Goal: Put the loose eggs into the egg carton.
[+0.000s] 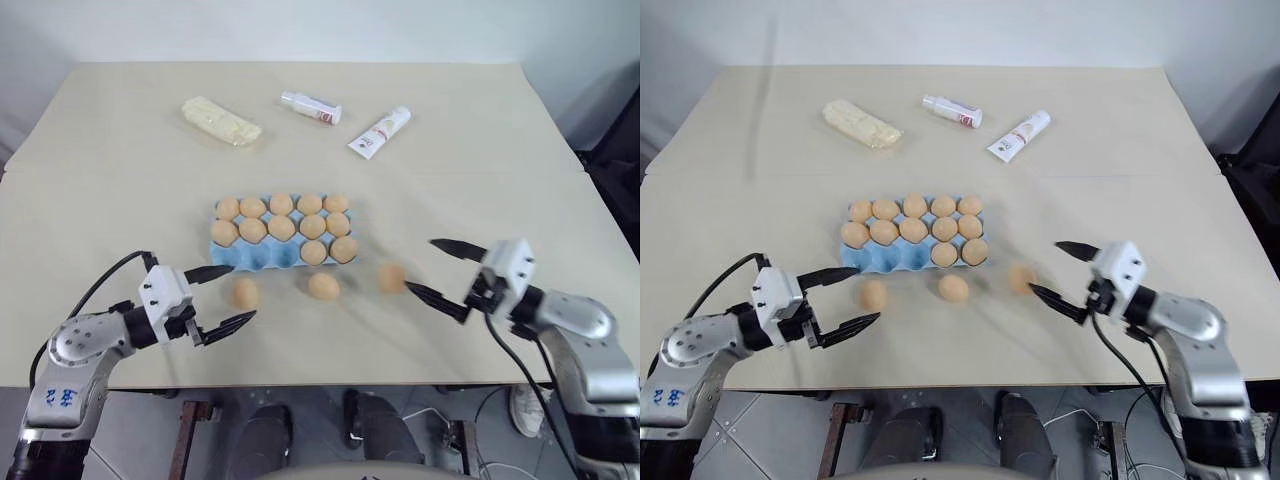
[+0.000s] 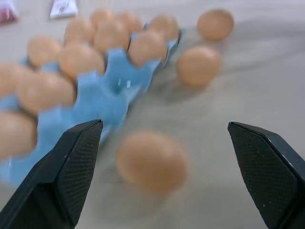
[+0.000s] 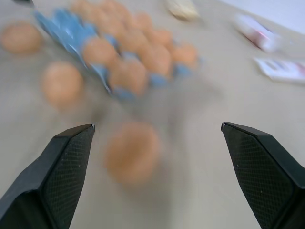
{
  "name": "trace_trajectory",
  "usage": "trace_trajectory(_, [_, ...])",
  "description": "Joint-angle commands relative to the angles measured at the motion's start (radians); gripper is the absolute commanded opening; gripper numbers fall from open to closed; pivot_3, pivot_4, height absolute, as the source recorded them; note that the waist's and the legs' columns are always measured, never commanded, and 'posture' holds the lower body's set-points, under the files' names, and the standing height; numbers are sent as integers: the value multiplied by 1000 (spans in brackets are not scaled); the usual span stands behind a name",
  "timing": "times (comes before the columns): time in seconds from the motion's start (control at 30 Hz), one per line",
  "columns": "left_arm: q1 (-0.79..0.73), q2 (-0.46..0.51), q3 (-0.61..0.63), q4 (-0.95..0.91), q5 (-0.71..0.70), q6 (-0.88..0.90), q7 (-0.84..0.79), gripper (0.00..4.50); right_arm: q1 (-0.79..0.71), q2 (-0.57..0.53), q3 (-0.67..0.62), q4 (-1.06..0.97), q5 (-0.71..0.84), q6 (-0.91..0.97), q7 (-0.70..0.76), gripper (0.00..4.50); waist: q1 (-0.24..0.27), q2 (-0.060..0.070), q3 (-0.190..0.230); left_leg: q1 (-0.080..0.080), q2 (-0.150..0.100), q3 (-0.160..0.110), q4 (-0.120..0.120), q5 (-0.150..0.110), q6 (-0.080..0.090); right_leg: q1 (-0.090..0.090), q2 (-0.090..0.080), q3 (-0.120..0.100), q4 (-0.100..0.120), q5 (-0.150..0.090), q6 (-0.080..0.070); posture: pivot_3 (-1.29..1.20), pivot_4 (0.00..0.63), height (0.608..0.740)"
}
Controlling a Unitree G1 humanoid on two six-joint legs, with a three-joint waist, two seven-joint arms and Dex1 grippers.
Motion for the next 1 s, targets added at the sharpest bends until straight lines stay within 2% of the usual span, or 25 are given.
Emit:
trace_trajectory(0.03, [-38, -3, -21, 31, -3, -25, -35, 4500, 70, -3, -89, 20, 36, -83, 8, 4458, -2, 0, 0, 0, 0, 0, 0, 0, 0, 0, 0, 0, 0, 0, 0, 0, 150, 740])
trace_trajectory(0.2, [-95, -1, -43, 86, 19, -45, -50, 4500, 86, -24, -54, 83, -1, -148, 32, 4458, -2, 0, 0, 1, 0, 2, 2, 1, 1, 1, 0, 2, 2, 1, 1, 0, 150, 740])
trace_trajectory(0.4, [-93, -2, -30, 89, 18, -51, -45, 4500, 6, -35, 60, 71, -19, -81, 29, 4458, -2, 0, 0, 1, 0, 2, 3, 1, 1, 0, 0, 2, 3, 1, 2, 0, 150, 740])
trace_trajectory(0.57, [-29, 12, -1, 50, 28, -56, -26, 4500, -93, 9, 181, 76, -26, 6, -2, 4458, -6, 0, 0, 0, 0, 1, 2, 1, 1, -1, 0, 2, 2, 1, 1, 0, 150, 740])
trace_trajectory(0.73, [15, 15, 31, 14, 23, -49, -1, 4500, -196, 66, 271, 159, -75, -11, -27, 4458, 5, 0, 0, 0, 0, 0, 2, 1, 1, -1, 0, 1, 2, 1, 1, 0, 150, 740])
trace_trajectory(0.87, [43, 16, 57, -15, 20, -40, 19, 4500, -248, 99, 309, 217, -96, -36, -27, 3594, -3, -1, 0, -1, -1, 0, 2, 1, 1, -1, -1, 2, 1, 1, 1, 0, 150, 740])
trace_trajectory(1.0, [61, 19, 78, -28, 19, -36, 33, 4500, -258, 100, 311, 230, -90, -57, -9, 2115, -2, -1, 0, -1, -1, 0, 0, 1, 0, -2, -1, 1, 1, 0, 1, 0, 150, 740])
